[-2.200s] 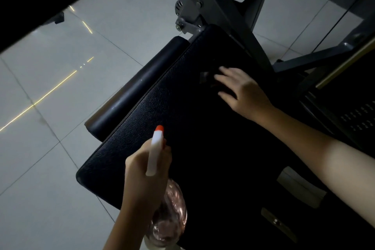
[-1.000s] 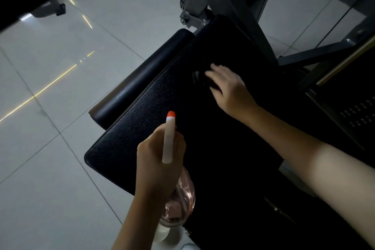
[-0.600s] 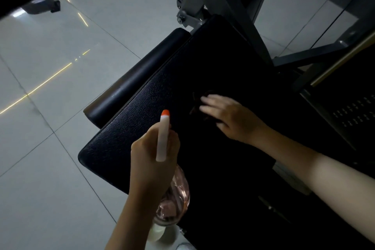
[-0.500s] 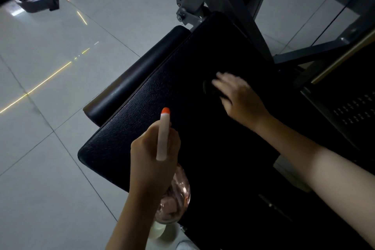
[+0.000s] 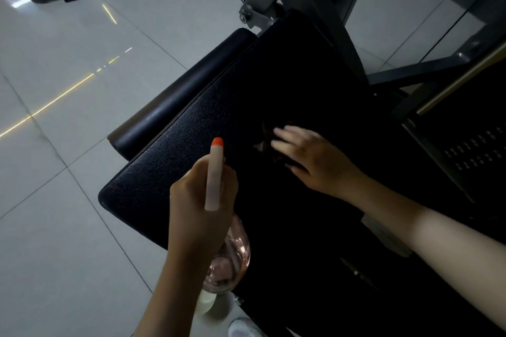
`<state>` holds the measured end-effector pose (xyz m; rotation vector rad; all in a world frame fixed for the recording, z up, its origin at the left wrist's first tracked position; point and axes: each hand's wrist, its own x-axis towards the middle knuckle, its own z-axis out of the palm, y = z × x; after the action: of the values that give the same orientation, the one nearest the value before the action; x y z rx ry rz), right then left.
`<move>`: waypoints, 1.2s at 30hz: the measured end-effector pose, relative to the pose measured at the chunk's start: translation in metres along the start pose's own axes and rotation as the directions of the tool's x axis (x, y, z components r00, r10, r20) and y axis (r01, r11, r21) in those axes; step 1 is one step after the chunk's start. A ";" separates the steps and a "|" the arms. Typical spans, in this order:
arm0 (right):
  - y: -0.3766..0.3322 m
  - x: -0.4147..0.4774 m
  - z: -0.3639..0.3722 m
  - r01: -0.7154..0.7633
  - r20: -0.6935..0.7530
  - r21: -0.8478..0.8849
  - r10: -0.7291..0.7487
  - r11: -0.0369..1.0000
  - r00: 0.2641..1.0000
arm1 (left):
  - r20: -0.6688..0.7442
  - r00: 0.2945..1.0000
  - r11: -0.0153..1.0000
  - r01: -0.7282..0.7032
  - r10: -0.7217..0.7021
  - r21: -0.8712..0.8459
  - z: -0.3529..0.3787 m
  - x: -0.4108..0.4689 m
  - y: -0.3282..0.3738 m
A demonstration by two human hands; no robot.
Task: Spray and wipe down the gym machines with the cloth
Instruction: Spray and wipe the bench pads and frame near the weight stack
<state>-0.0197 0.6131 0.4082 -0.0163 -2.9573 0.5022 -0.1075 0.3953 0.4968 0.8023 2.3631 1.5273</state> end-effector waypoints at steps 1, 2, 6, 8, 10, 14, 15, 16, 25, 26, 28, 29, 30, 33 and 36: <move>0.006 0.007 -0.002 -0.055 -0.047 0.009 0.055 0.998 0.997 | 0.005 1.000 1.000 0.010 -0.010 -0.009 0.000 0.000 0.001; 0.007 0.018 -0.004 -0.139 -0.119 0.032 0.142 0.990 0.983 | 0.016 1.000 1.000 0.016 -0.016 -0.010 0.000 0.001 0.001; -0.022 0.064 0.001 -0.467 -0.326 0.294 0.547 0.834 0.771 | 0.065 0.996 0.997 0.069 -0.065 -0.047 0.002 0.004 0.003; -0.035 0.071 0.006 -0.419 -0.323 0.325 0.516 0.848 0.794 | 0.098 0.992 0.993 0.091 -0.083 -0.076 -0.001 0.004 0.002; -0.038 0.060 0.006 -0.294 -0.224 0.262 0.354 0.919 0.908 | 0.154 0.983 0.988 0.115 -0.099 -0.099 -0.005 0.000 -0.002; -0.020 0.025 -0.007 -0.137 0.036 0.134 0.134 0.981 0.990 | 0.232 0.946 0.929 0.281 -0.227 -0.240 -0.011 -0.026 -0.005; -0.017 0.021 -0.009 -0.155 0.074 0.128 0.146 0.980 0.986 | 0.232 0.937 0.919 0.315 -0.261 -0.237 -0.011 -0.035 -0.005; -0.016 0.018 -0.011 -0.178 0.083 0.135 0.168 0.975 0.982 | 0.234 0.927 0.912 0.344 -0.292 -0.224 -0.011 -0.044 -0.005; -0.037 0.016 0.001 -0.275 -0.066 0.225 0.296 0.935 0.953 | 0.093 0.897 0.878 0.442 -0.432 -0.184 -0.018 -0.090 -0.013; -0.038 0.016 0.000 -0.284 -0.060 0.231 0.305 0.931 0.950 | 0.075 0.892 0.871 0.451 -0.445 -0.196 -0.020 -0.093 -0.012; -0.042 0.016 -0.001 -0.314 -0.047 0.247 0.335 0.917 0.941 | 0.068 0.892 0.874 0.451 -0.446 -0.183 -0.026 -0.101 -0.012; -0.045 0.017 -0.001 -0.332 -0.046 0.253 0.354 0.909 0.934 | 0.069 0.896 0.881 0.444 -0.439 -0.161 -0.029 -0.105 -0.012; -0.047 0.017 -0.001 -0.350 -0.045 0.251 0.372 0.903 0.927 | 0.069 0.900 0.890 0.435 -0.430 -0.137 -0.032 -0.109 -0.012; -0.053 0.015 0.001 -0.401 -0.034 0.247 0.422 0.882 0.906 | 0.053 0.908 0.904 0.418 -0.415 -0.085 -0.041 -0.125 -0.016; -0.060 0.009 0.003 -0.428 -0.048 0.261 0.455 0.865 0.889 | 0.007 0.902 0.896 0.430 -0.432 -0.106 -0.048 -0.138 -0.017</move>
<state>-0.0286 0.5557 0.4265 -0.6887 -2.7530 0.8883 -0.0212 0.2769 0.4874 0.2137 2.2479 1.4489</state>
